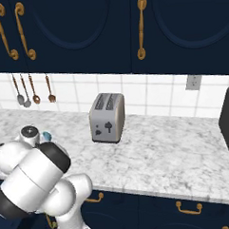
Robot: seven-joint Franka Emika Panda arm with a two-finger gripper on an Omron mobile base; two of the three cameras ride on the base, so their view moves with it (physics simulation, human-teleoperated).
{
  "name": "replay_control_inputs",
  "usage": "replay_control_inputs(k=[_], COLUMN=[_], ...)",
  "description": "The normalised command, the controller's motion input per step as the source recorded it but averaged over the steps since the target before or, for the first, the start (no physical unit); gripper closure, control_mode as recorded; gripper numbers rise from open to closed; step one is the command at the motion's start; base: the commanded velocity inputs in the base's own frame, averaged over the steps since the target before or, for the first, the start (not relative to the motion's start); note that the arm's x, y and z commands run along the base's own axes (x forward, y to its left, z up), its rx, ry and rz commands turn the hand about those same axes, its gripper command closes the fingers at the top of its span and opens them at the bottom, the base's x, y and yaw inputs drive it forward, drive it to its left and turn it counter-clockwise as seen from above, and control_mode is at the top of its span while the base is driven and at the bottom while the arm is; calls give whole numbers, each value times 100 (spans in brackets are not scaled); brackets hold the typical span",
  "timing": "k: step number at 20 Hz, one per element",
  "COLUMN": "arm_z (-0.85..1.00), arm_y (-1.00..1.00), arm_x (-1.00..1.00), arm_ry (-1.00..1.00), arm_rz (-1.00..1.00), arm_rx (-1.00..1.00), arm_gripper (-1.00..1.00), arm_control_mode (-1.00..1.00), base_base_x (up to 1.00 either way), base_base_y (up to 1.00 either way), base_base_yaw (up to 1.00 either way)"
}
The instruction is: Pick the ladle from the drawer and place it on the counter.
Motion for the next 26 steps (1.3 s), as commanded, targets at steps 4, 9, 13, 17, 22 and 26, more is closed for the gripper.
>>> replay_control_inputs(k=[4, 9, 13, 17, 22, 26], arm_z=[29, 87, 100, 100, 100, 100], arm_y=[9, -62, -67, -68, -98, -100], arm_x=[16, -34, -49, -66, -14, 6], arm_ry=[-1, -20, -30, -14, -2, -1], arm_rz=[-18, -11, -15, -21, -13, -10], arm_rx=[-8, 5, 19, 19, 24, 40], arm_gripper=[-100, -100, -100, -100, -100, -100], arm_control_mode=[-100, -100, -100, -100, -100, -100], base_base_x=[0, 0, 0, 0, 0, 0], base_base_y=[0, 0, 0, 0, 0, 0], base_base_yaw=[0, 0, 0, 0, 0, 0])
